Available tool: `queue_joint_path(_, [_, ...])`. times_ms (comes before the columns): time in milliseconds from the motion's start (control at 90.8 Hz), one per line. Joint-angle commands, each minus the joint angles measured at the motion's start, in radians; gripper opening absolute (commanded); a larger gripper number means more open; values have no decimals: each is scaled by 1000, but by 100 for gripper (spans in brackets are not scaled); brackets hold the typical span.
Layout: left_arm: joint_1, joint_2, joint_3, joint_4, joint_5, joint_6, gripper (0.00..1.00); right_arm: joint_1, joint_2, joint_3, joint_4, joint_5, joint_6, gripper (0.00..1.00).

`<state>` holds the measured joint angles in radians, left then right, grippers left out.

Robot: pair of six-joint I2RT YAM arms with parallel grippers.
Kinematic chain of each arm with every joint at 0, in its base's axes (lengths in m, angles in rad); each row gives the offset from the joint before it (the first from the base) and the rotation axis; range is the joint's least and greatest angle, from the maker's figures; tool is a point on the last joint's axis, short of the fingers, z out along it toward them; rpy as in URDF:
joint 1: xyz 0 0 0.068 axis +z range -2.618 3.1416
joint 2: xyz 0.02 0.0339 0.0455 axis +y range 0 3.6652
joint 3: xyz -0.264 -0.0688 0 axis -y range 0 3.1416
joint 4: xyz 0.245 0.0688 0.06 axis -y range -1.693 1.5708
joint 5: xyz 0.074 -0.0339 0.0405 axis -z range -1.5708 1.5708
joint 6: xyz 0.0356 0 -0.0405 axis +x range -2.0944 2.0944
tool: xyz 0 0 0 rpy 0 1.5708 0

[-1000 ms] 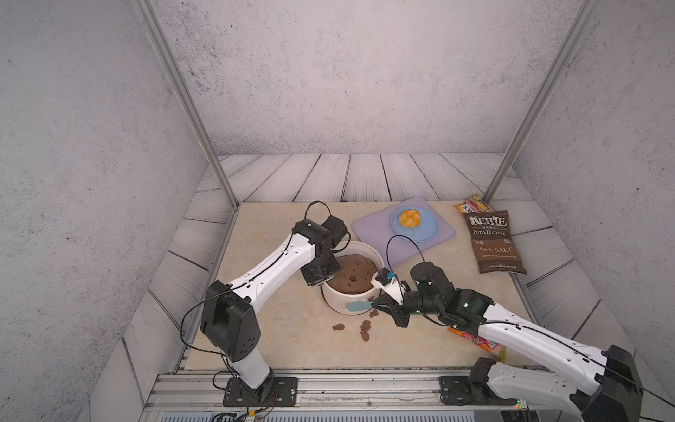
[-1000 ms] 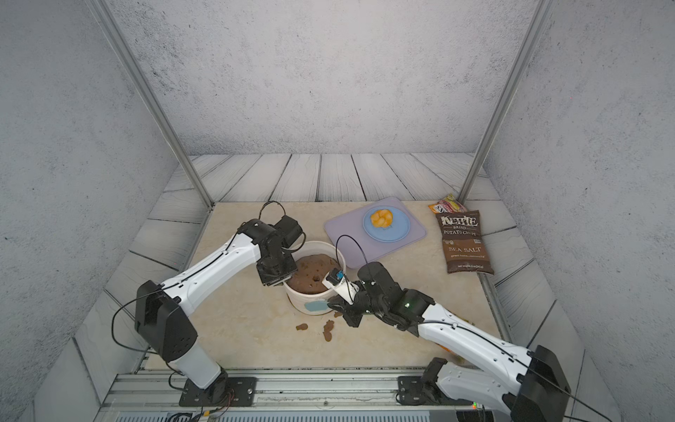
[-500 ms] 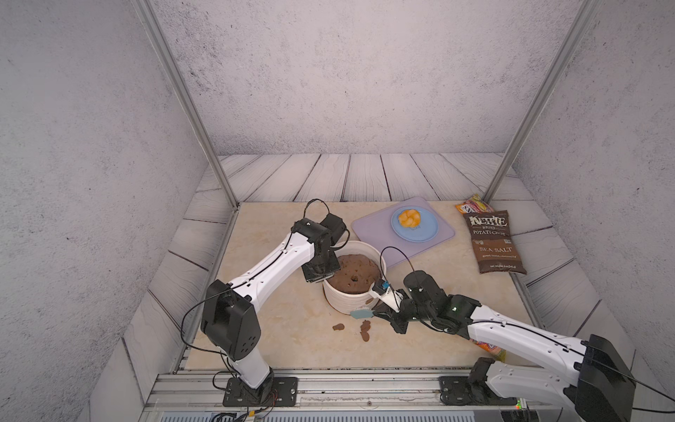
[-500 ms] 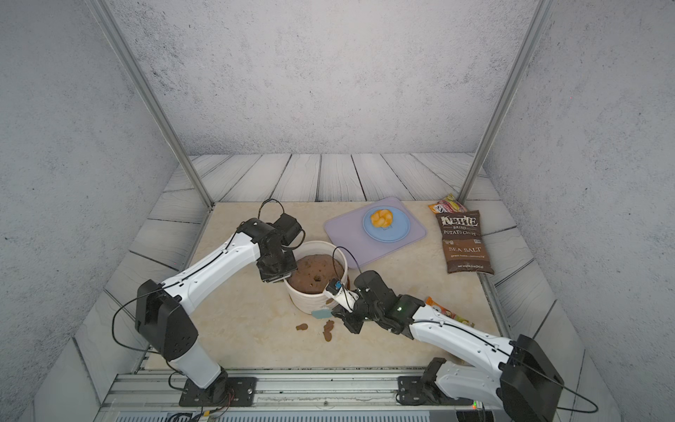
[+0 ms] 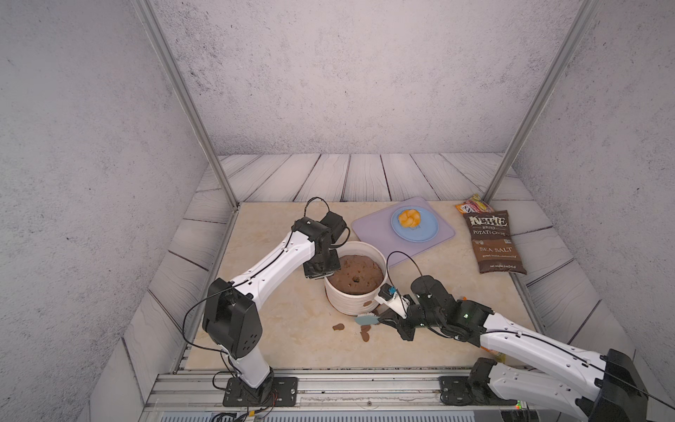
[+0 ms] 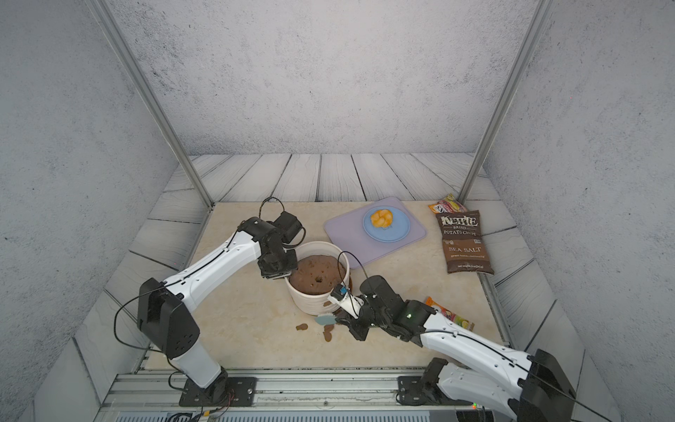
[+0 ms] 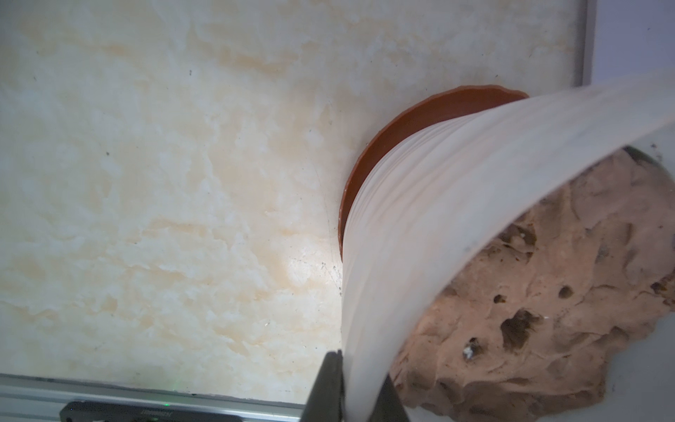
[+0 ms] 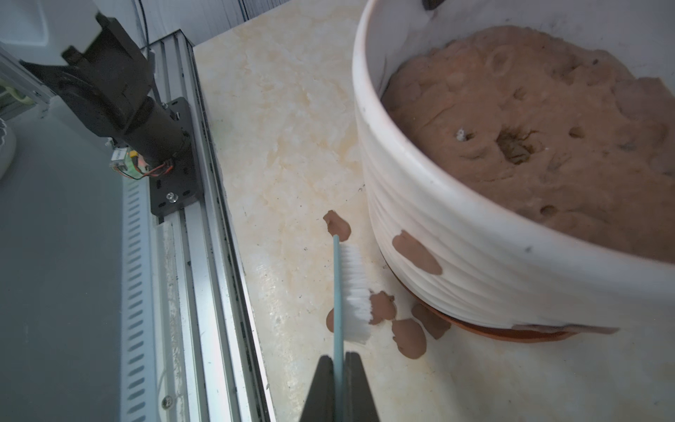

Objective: Scrub the dried mud off the ceramic pot
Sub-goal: Brush off the soil from the pot.

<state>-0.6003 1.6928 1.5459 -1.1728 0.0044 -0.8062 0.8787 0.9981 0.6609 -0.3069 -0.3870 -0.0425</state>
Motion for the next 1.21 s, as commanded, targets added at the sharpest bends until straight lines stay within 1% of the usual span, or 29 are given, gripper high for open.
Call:
queue_joint_path(0, [18, 45, -3, 74, -30, 135, 16, 5, -36, 66, -44, -45, 14, 0])
queue_joint_path(77, [23, 53, 4, 78, -23, 185, 16, 5, -38, 106, -51, -46, 11, 0])
queue_joint_path(187, [25, 69, 20, 65, -19, 244, 15, 3, -26, 152, -56, -7, -9, 0])
queue_joint_path(418, [25, 74, 7, 72, 40, 310, 15, -5, 36, 188, -64, 63, -85, 0])
queue_joint_path(628, [25, 56, -21, 99, 74, 342, 15, -74, 69, 152, -52, 46, -119, 0])
queue_joint_path(771, [25, 59, -27, 107, 91, 351, 15, -81, 79, 105, -41, 53, -123, 0])
queue_joint_path(980, [25, 62, -26, 111, 97, 355, 15, -81, 77, 12, 5, 47, -93, 0])
queue_joint_path(1200, [25, 64, -29, 117, 104, 354, 15, -76, 56, -22, 4, -52, -53, 0])
